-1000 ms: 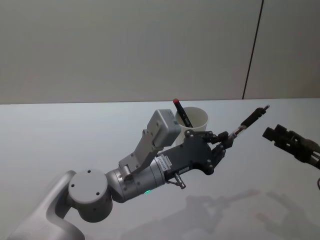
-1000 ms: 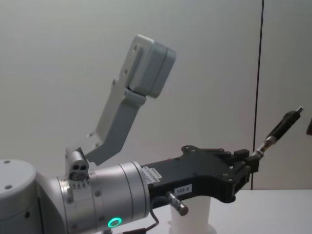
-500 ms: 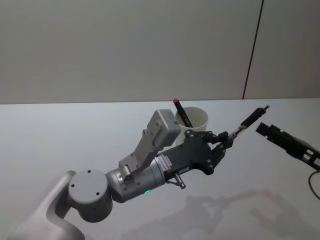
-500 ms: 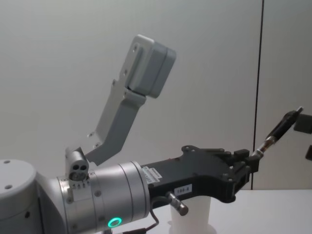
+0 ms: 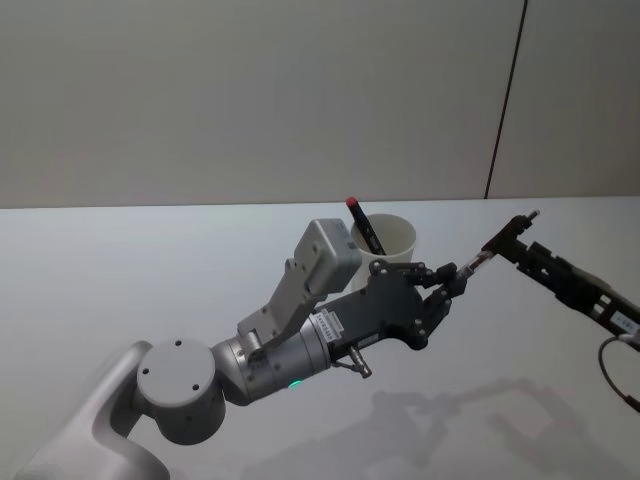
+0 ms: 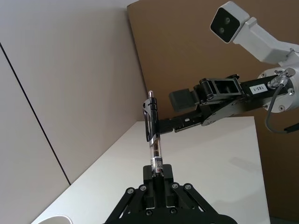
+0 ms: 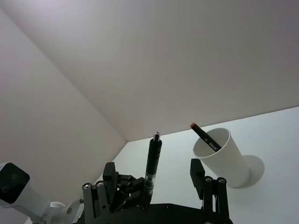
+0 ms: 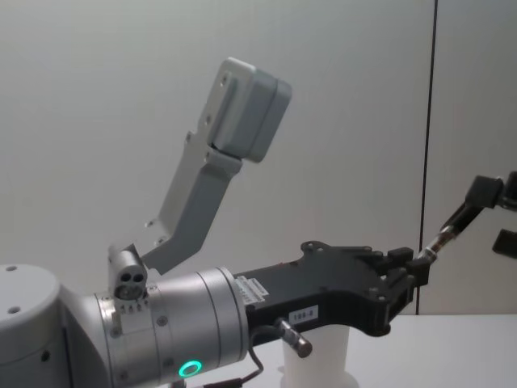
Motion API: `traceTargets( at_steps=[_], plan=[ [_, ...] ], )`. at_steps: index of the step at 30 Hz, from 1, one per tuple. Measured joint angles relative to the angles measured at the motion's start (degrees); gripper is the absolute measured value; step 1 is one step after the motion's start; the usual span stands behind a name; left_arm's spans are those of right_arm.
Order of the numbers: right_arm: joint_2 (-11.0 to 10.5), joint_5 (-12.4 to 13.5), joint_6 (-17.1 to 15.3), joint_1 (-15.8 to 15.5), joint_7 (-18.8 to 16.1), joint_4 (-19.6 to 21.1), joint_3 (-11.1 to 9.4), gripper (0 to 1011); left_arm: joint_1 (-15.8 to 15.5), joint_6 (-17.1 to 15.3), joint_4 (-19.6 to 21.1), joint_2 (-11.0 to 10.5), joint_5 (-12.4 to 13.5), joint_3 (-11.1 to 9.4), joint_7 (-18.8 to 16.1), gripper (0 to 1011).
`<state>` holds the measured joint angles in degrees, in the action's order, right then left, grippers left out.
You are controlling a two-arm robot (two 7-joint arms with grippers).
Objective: Place the pen into the pen holder.
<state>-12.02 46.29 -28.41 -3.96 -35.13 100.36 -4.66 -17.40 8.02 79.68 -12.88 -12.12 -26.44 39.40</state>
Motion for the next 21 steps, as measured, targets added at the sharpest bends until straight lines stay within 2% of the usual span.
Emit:
traceTargets(
  at_steps=[8,21],
  plan=[
    [0.9,-0.8,3.2,-1.1,2.2,1.9,1.3,1002,0.0,0.0,0.0,0.0,0.0,0.0,0.0,131],
    [1.7,-1.0,5.5,-1.4,5.9,2.5,2.8,1002,0.0,0.0,0.0,0.0,0.0,0.0,0.0,131]
  ],
)
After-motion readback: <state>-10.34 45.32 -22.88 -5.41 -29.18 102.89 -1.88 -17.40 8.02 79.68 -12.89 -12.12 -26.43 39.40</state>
